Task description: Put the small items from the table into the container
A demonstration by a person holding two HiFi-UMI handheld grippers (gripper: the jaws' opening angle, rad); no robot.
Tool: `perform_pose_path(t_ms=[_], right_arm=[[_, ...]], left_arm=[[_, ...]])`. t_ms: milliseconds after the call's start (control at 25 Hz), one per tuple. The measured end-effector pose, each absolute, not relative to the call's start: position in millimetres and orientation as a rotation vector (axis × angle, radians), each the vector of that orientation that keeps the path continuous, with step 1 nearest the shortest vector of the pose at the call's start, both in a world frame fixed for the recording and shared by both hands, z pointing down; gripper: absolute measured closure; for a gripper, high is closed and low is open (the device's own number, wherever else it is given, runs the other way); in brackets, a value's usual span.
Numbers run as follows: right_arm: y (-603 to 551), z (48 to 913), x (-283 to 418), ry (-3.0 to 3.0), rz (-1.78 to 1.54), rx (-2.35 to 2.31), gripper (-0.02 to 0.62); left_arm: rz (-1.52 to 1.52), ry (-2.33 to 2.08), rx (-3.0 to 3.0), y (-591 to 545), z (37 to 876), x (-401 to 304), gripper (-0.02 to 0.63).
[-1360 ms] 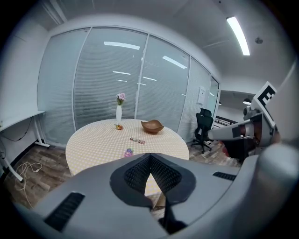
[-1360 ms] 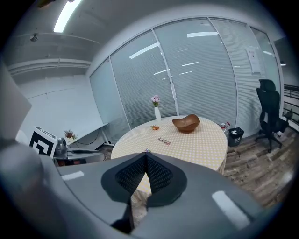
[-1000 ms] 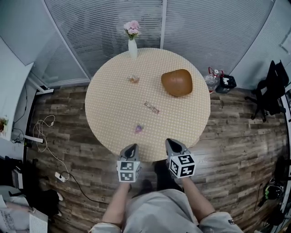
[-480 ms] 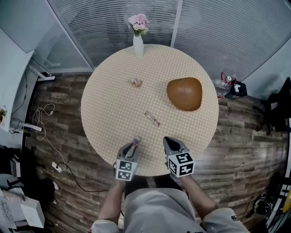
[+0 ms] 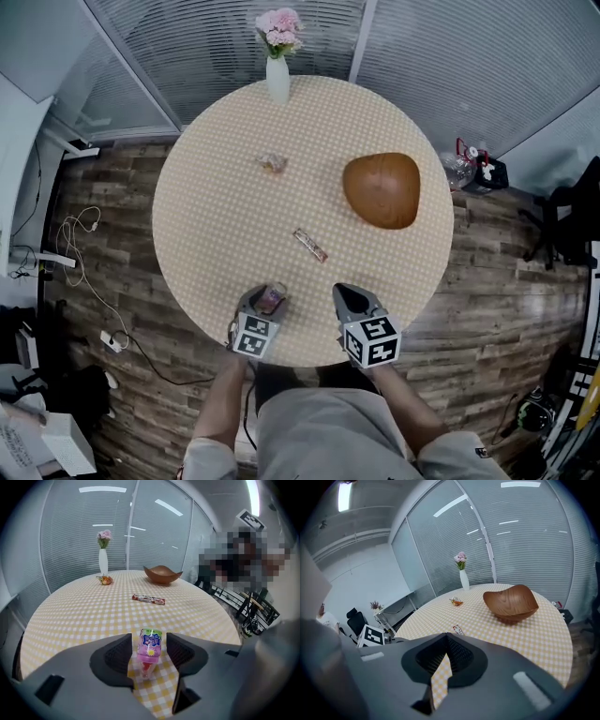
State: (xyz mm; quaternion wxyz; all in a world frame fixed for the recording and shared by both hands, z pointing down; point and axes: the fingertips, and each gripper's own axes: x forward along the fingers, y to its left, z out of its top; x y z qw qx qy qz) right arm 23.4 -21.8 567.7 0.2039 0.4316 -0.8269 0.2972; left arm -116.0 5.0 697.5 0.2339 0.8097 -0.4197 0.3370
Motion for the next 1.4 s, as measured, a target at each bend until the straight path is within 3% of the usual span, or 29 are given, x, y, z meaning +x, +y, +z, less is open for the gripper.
perform_pose_path(t_ms=[360, 600, 960, 1400], right_arm=[[-24, 578, 42, -2.266, 0.867, 1.253, 0.595], [-31, 584, 49, -2.267, 0.896, 1.294, 0.595], [-50, 568, 94, -2.259, 0.913, 1.419, 0.595], [-47, 557, 177, -2.151, 0.950, 1.660, 0.595]], left_arm=[[0.930, -1.143, 2.189, -2, 711, -114, 0.431], [0.811, -1.201, 2.264, -42, 662, -95, 0.433], [0.624, -1.170, 2.457, -158, 553, 20, 0.433], [0.795, -0.996, 2.433, -241, 614, 147, 0.431]])
